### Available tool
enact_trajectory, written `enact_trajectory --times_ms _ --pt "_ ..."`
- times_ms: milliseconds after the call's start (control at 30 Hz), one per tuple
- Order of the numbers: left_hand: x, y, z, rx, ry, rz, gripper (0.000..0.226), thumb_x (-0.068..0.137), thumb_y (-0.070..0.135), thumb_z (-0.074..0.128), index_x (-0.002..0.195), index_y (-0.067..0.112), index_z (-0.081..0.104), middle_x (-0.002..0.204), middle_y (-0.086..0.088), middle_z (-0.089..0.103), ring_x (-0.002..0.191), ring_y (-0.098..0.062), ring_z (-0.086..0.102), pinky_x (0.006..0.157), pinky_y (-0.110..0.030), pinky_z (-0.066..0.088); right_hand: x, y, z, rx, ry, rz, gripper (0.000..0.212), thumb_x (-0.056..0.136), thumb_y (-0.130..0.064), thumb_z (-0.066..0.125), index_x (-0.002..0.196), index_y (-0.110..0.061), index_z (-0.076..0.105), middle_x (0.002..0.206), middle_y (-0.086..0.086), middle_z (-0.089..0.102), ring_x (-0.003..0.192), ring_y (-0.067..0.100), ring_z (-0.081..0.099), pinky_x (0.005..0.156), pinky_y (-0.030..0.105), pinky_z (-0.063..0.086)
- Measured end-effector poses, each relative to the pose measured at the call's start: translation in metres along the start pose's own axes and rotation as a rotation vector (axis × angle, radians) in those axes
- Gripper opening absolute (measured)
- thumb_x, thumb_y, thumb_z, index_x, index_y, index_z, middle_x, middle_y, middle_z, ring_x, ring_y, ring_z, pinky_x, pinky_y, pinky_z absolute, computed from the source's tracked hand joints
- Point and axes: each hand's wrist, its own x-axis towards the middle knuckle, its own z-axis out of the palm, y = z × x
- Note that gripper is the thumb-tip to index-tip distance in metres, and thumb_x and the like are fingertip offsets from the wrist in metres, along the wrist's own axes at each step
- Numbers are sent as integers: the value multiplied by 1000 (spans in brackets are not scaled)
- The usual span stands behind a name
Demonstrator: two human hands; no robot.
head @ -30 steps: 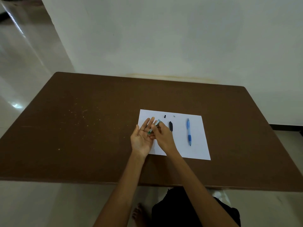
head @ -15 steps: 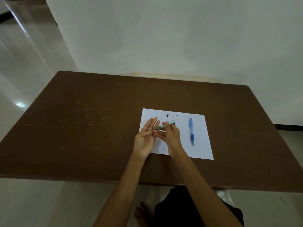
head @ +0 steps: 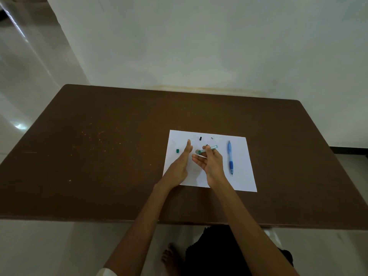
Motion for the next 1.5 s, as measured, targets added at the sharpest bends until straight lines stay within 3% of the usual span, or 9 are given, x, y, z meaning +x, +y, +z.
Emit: enact_trajectory --times_ms 133,300,400,567,767,1067,1167,1333,1500 --pt "-3 -9 4 173 -28 59 79 96 10 36 130 49 -22 157 4 2 137 -22 32 107 -35 39 1 0 -2 46 0 7 22 95 -29 47 107 -13 56 101 9 66 83 22 69 70 26 58" --pt "-1 -8 8 284 35 71 70 96 8 34 138 31 -16 157 -1 11 132 -19 40 109 -26 30 2 1 -3 105 -17 28 22 95 -28 47 107 -12 56 100 9 66 81 21 69 67 25 58" --pt "1 -6 4 120 35 37 64 97 5 34 144 22 -6 157 -2 10 141 -19 24 115 -33 23 1 1 -3 177 -33 64 18 95 -27 46 98 -15 59 98 9 66 83 22 69 67 25 58" --pt "5 -2 -20 -157 209 -17 51 94 -3 35 141 16 32 150 -2 32 135 -9 27 98 1 18 1 -4 -4 266 -183 169 20 95 -23 48 99 -9 62 104 12 64 93 26 67 68 27 60" --pt "12 14 -61 -320 229 10 44 89 -4 51 127 17 53 115 9 61 94 4 62 72 -4 47 7 -21 16 283 -239 271 24 89 -18 60 106 -2 64 93 12 69 77 18 69 67 24 60" --pt "15 14 -66 -358 441 48 20 83 10 65 96 25 69 94 -2 66 81 -9 63 73 -19 54 13 -23 41 110 -362 310 24 90 -27 57 100 -7 66 79 6 64 67 12 60 65 19 57" --pt "16 10 -67 -362 538 -23 16 83 17 66 88 32 67 94 10 65 84 -8 63 72 -17 53 21 -17 45 -162 -252 184 29 94 -27 52 110 -5 62 85 6 64 72 14 61 70 21 56" --pt "10 1 -76 -415 655 -112 14 85 21 64 92 33 66 88 15 66 89 -9 65 73 -19 54 41 4 43 -1080 -187 -399 29 94 -17 50 120 -6 61 121 13 62 107 23 60 99 28 44" --pt "5 -7 -75 -420 617 -117 9 86 19 63 93 25 62 96 3 69 91 -9 66 77 -21 54 48 16 52 -1346 -247 -541 31 92 -26 54 118 -12 62 115 10 63 101 23 60 90 25 44"
